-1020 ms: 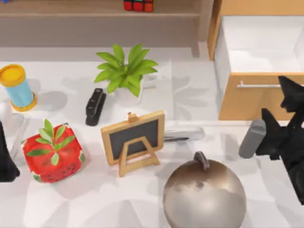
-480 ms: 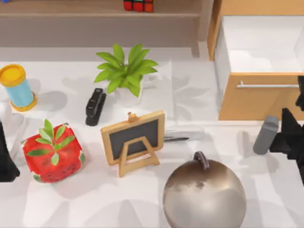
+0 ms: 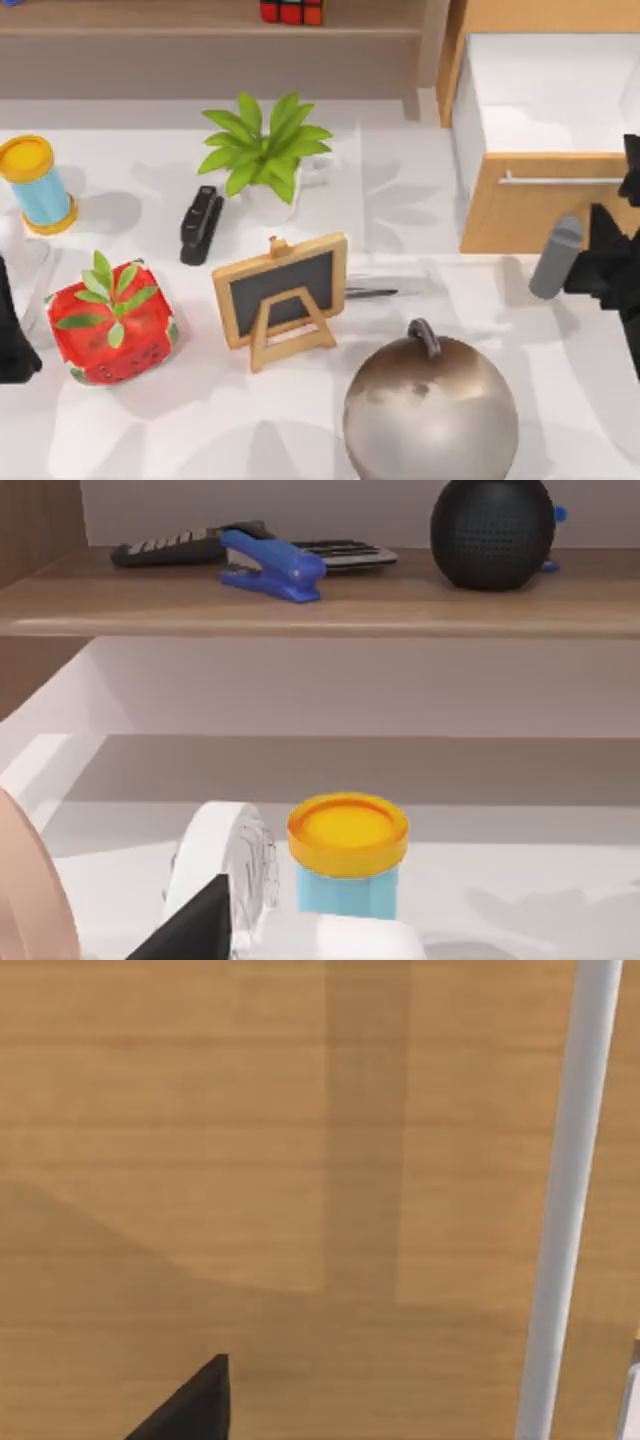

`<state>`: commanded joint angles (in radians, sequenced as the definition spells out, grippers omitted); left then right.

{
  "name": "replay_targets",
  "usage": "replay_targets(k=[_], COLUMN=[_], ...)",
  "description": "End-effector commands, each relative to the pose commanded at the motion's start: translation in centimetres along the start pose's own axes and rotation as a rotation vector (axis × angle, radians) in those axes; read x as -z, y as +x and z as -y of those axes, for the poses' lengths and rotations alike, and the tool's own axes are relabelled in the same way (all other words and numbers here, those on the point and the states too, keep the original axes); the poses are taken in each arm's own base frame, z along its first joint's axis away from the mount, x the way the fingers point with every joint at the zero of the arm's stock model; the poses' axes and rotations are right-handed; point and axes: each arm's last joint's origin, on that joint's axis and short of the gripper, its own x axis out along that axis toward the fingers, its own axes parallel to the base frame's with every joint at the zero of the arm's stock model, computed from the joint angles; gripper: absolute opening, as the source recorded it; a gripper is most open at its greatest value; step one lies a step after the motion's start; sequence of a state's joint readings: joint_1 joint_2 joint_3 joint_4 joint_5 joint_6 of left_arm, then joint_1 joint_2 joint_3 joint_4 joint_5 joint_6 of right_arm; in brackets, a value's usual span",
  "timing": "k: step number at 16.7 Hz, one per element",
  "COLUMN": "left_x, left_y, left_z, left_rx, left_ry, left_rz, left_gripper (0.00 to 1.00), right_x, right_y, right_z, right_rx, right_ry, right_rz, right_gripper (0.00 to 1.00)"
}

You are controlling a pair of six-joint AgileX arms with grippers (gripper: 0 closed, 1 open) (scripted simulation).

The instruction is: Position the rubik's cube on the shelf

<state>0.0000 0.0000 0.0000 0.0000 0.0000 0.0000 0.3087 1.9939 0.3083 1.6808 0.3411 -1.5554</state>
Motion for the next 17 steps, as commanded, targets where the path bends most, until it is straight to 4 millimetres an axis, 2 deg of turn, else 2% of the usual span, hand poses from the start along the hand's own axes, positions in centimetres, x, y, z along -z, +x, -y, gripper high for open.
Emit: replay_targets(k=[4,17], left_x=[0.00,0.00], left_y=[0.00,0.00], left_z=[0.00,0.00], left_rx=[0.000,0.000], left_ry=[0.000,0.000], left_rz=[0.000,0.000], left_gripper=[1.00,1.00], right_x=[0.00,0.00], right_y=[0.03,0.03], right_z=[0.00,0.00], right_rx=[0.000,0.000], right_ry=[0.000,0.000], right_rz=[0.000,0.000], right_gripper=[1.00,0.02])
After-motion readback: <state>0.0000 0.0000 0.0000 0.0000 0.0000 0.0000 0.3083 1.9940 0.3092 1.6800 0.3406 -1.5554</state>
